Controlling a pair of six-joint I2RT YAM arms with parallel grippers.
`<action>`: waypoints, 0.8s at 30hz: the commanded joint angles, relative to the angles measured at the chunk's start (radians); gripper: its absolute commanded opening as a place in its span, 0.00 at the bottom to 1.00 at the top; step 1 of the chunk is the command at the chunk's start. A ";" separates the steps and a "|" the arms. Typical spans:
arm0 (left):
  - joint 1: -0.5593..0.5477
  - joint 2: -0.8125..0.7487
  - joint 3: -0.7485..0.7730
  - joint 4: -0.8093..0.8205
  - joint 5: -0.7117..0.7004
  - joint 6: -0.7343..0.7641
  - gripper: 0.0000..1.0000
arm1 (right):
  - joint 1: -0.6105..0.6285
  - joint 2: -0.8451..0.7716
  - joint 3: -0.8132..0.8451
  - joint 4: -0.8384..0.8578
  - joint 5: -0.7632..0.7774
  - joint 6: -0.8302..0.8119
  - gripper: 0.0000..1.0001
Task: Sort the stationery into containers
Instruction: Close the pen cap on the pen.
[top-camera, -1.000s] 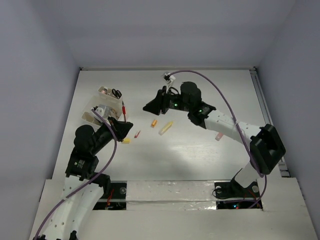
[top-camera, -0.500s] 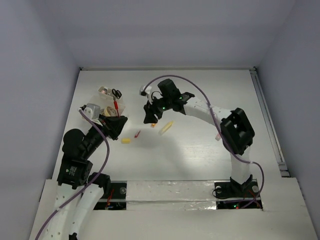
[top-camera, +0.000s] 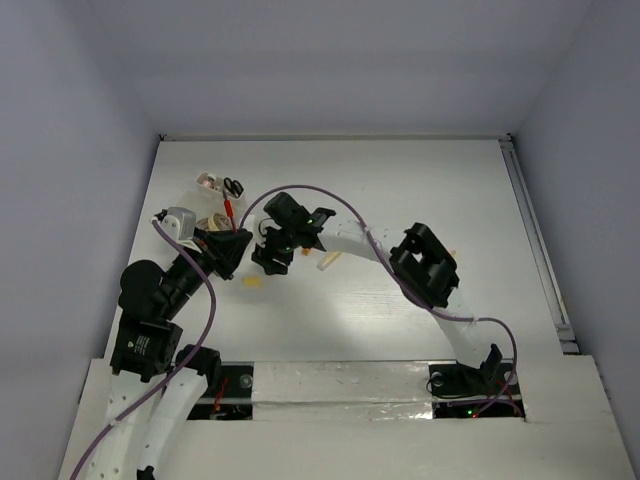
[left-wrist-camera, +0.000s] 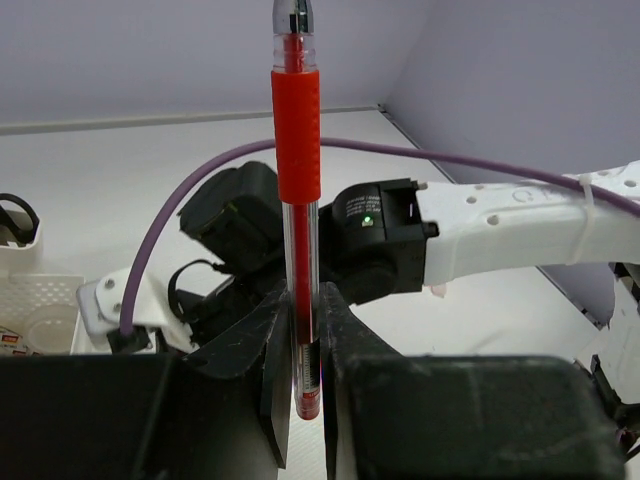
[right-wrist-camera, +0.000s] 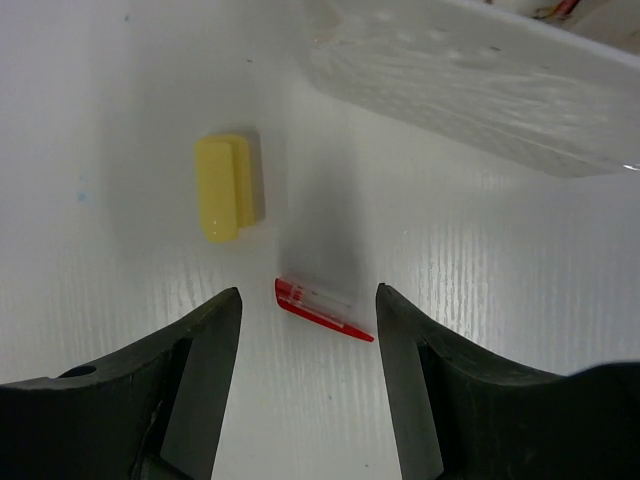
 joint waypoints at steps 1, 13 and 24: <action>0.007 0.002 0.020 0.037 0.001 0.017 0.00 | 0.006 0.025 0.070 -0.018 0.083 -0.055 0.62; 0.007 0.004 0.009 0.042 0.000 0.020 0.00 | 0.035 0.093 0.099 -0.095 0.136 -0.104 0.62; 0.007 0.007 -0.007 0.049 0.003 0.014 0.00 | 0.045 0.088 0.059 -0.111 0.140 -0.092 0.51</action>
